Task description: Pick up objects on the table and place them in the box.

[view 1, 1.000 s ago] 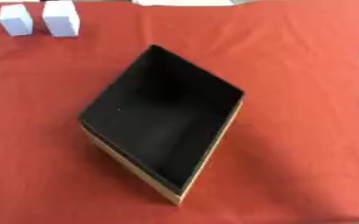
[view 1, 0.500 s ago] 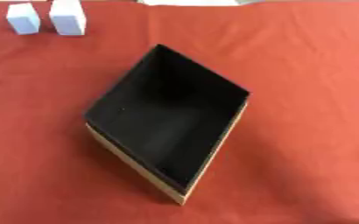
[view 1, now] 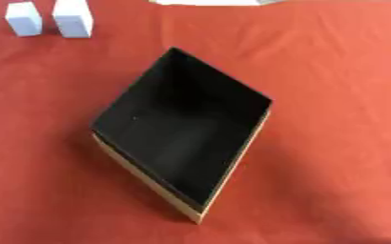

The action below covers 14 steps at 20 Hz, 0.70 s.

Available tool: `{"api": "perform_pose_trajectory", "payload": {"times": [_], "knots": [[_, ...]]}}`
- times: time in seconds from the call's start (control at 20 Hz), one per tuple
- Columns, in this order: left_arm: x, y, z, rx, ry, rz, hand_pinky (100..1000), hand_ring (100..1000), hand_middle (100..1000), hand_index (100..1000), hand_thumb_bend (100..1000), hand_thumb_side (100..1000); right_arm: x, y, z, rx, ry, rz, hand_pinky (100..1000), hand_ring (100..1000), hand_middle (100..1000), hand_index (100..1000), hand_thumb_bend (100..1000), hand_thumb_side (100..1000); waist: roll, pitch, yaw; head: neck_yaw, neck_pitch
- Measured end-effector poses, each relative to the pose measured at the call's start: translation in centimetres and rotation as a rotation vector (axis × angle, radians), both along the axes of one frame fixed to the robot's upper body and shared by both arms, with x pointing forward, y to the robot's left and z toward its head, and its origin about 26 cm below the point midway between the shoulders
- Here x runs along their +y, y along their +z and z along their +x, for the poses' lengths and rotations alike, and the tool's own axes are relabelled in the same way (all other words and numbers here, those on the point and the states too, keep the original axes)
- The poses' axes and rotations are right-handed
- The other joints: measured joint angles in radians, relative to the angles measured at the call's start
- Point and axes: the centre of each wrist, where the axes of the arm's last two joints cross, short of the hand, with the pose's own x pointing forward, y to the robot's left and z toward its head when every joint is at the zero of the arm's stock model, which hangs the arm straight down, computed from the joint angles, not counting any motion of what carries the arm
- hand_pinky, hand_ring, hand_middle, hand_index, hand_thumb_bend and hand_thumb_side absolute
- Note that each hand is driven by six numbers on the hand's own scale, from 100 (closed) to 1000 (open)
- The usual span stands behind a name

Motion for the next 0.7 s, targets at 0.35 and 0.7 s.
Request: {"api": "perform_pose_trajectory", "payload": {"times": [0.35,0.7], "knots": [[-0.8,-0.4,1.5,0.151,0.0,0.051,745,830,900,979,557,100,0.0,0.1,0.0,0.005,-0.001,-0.005,770,610,528,798,100,692,-0.004,0.007,-0.002,-0.005,-0.014],[-1.7,-0.1,1.8,0.199,0.012,0.121,754,839,900,985,571,100,0.2,0.3,0.0,0.004,0.009,-0.006,770,609,527,798,100,694,-0.009,0.015,-0.009,-0.008,-0.052]]}}
